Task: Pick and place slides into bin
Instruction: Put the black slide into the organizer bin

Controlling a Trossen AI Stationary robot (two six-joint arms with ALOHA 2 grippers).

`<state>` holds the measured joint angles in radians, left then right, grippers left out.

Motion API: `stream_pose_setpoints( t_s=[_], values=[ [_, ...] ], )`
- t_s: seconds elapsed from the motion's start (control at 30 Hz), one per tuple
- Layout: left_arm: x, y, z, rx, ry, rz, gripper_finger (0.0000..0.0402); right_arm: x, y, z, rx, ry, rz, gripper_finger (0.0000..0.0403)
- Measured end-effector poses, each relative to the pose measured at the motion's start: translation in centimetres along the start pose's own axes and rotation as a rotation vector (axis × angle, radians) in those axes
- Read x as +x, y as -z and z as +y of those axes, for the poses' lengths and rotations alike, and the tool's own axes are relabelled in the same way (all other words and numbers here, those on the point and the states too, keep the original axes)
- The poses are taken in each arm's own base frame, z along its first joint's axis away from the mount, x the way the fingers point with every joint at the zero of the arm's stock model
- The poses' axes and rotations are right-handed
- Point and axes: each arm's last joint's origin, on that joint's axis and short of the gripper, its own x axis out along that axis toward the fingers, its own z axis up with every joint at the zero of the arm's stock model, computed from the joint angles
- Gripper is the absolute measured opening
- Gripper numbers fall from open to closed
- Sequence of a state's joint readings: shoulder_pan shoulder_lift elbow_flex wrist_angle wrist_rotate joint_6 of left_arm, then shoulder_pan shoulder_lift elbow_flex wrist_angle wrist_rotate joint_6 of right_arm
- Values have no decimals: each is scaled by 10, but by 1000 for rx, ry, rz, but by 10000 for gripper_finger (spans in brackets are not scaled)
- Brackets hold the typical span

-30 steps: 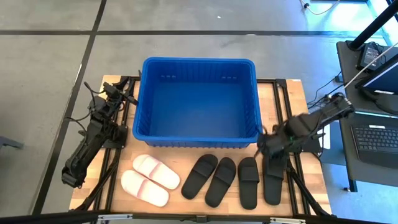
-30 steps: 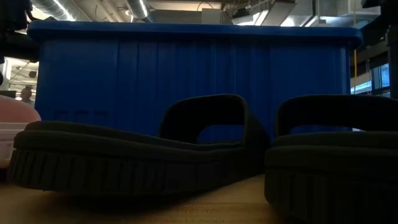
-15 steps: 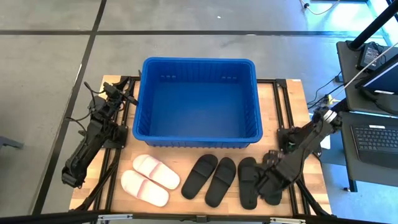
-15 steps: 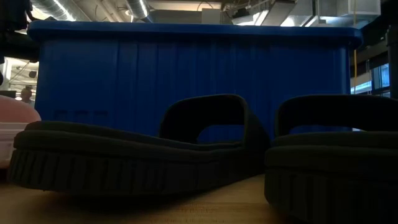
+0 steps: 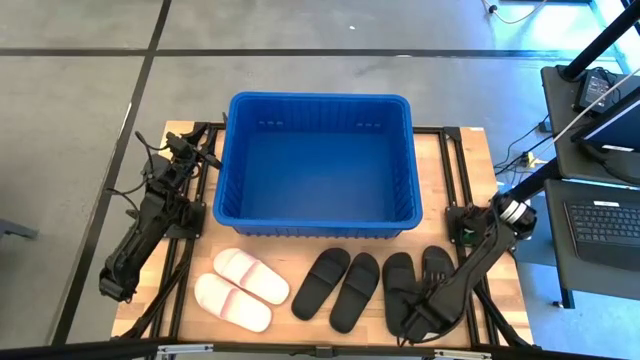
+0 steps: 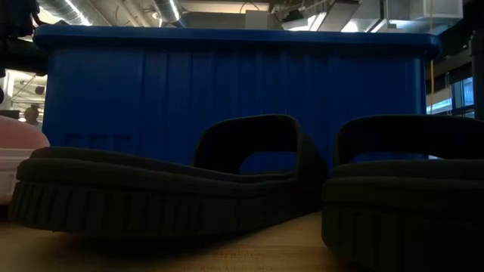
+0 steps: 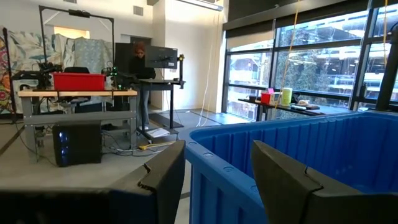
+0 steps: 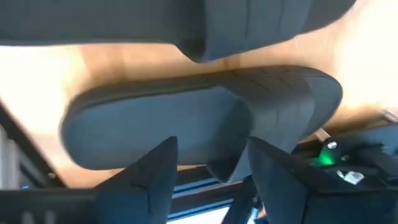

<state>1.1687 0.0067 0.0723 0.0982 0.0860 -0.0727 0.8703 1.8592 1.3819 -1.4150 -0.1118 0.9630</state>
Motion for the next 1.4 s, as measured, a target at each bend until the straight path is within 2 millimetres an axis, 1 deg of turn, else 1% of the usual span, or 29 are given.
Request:
stream_pose_setpoints(
  t_s=[0.07,0.2,0.3,0.37,0.53,0.67,0.83,1.13,1.23,1.4],
  values=[
    [0,0,0,0,0,0,178,3,0,-1,18,42,31,227],
    [0,0,0,1,-1,0,178,6,0,-1,116,73,48,263],
    [0,0,1,1,-38,-1,178,7,-1,0,212,75,31,282],
    [0,0,2,4,-76,-1,178,7,-2,0,243,73,12,288],
    [0,1,5,11,-157,1,178,7,-6,6,239,9,-26,287],
    [-1,1,6,11,-215,-5,178,7,-11,13,201,-65,-60,285],
    [-1,0,7,7,-241,-11,178,7,-11,16,195,-90,-78,285],
    [-1,1,7,3,-242,-4,178,7,-1,4,260,47,6,284],
    [-1,3,7,-6,-243,14,178,8,2,6,250,51,3,284],
    [-1,9,8,-26,-248,71,178,19,12,9,220,86,7,284]
  ],
)
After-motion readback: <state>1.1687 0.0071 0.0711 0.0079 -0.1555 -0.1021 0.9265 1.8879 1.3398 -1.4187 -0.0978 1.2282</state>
